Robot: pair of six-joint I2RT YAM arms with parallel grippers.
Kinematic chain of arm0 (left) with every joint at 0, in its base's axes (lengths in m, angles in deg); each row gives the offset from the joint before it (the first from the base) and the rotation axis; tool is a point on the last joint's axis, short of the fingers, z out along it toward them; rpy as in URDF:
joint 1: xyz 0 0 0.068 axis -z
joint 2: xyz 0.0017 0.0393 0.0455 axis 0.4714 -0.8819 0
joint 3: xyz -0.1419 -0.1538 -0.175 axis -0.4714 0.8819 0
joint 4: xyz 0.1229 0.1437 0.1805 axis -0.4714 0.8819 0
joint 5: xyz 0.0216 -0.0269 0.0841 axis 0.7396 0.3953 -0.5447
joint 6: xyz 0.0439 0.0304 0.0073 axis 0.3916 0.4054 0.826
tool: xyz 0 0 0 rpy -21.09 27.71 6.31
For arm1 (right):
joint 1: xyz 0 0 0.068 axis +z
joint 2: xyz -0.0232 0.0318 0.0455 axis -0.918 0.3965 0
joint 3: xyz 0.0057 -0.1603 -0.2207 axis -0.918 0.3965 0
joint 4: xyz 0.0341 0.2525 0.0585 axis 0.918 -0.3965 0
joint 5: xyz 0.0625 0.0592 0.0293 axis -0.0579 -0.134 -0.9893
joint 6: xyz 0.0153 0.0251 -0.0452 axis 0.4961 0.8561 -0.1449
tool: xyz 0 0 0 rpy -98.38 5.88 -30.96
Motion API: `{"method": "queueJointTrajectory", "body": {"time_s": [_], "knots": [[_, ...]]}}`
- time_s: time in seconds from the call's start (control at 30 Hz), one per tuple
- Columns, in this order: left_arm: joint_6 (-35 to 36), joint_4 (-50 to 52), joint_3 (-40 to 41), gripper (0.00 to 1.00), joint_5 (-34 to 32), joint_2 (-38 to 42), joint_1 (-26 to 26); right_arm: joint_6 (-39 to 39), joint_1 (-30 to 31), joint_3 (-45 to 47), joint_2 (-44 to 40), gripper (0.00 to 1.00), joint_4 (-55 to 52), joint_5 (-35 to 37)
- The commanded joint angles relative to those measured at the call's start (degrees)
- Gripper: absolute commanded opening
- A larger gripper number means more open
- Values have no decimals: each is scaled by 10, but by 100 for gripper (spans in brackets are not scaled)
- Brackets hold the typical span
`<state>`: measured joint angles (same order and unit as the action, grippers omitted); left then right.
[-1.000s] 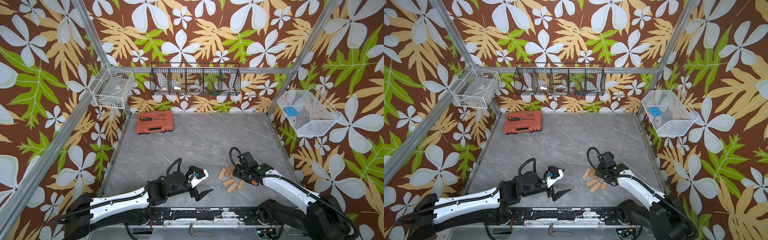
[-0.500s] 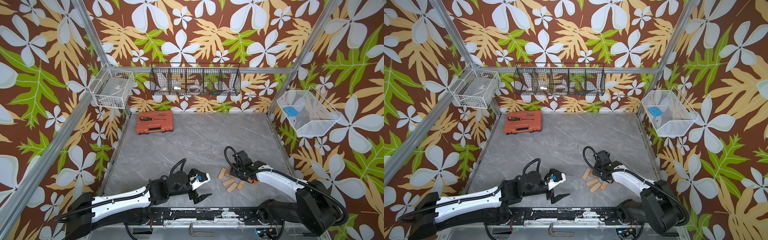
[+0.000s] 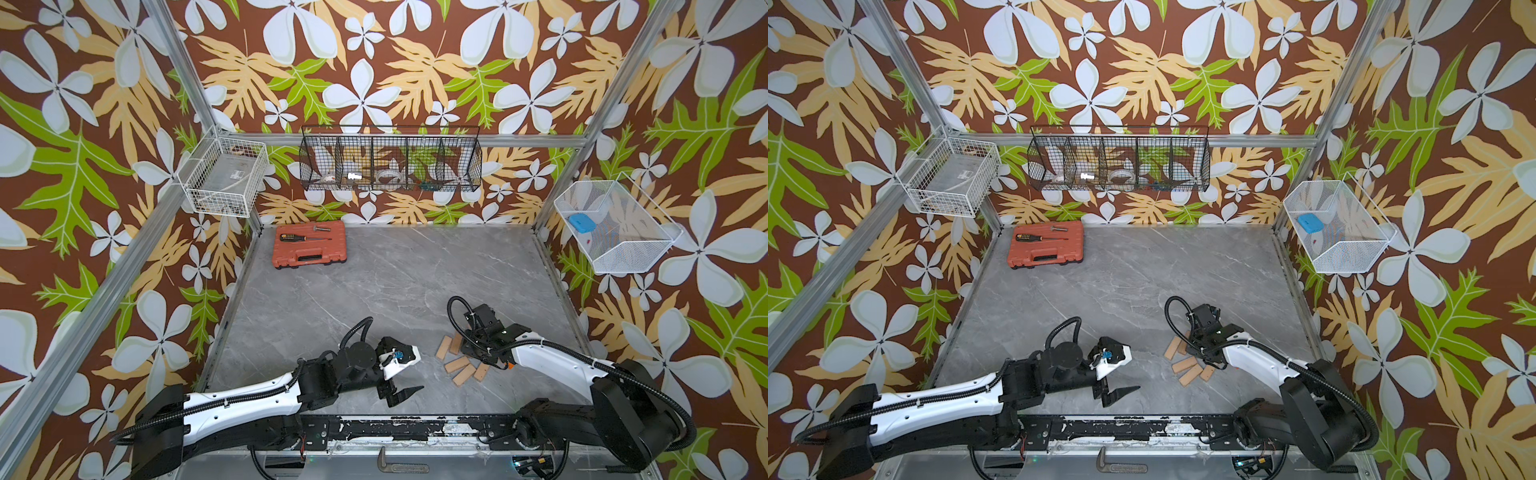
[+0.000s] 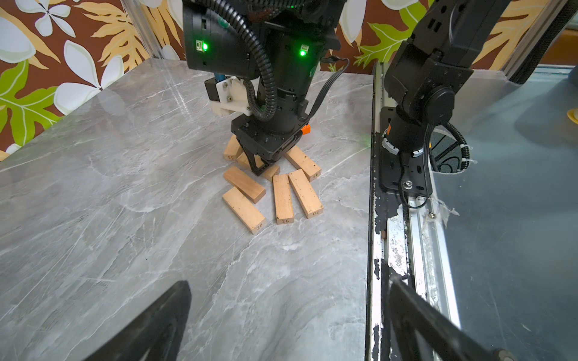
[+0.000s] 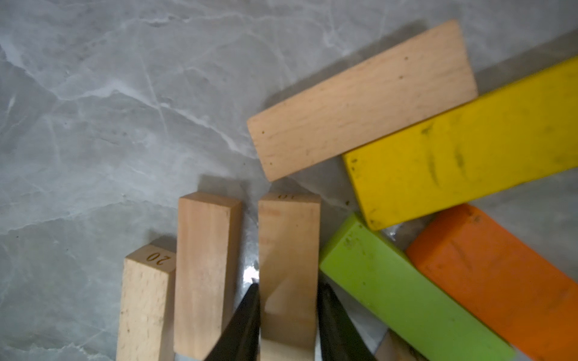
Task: Assemble the letter k with building blocks
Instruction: Pick up the building block from the center of the board, then place the building block at the center of the board.
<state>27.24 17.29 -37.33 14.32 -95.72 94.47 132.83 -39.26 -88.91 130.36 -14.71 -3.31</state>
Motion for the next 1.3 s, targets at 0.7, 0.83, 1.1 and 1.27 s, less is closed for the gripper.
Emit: {"method": "queueJointTrajectory", "body": {"time_s": [0.7, 0.83, 1.1, 1.27], "knots": [[-237, 122, -90, 94, -214, 14, -137, -79, 47, -233, 52, 17, -95, 56], [-302, 176, -126, 93, -242, 12, -229, -97, 109, -350, 155, 17, -117, 57], [-383, 245, -122, 89, -197, 98, -451, -90, 200, -579, 386, 19, -120, 47], [-377, 291, -124, 89, -194, 113, -468, -71, 214, -730, 520, 21, -134, 38]]}}
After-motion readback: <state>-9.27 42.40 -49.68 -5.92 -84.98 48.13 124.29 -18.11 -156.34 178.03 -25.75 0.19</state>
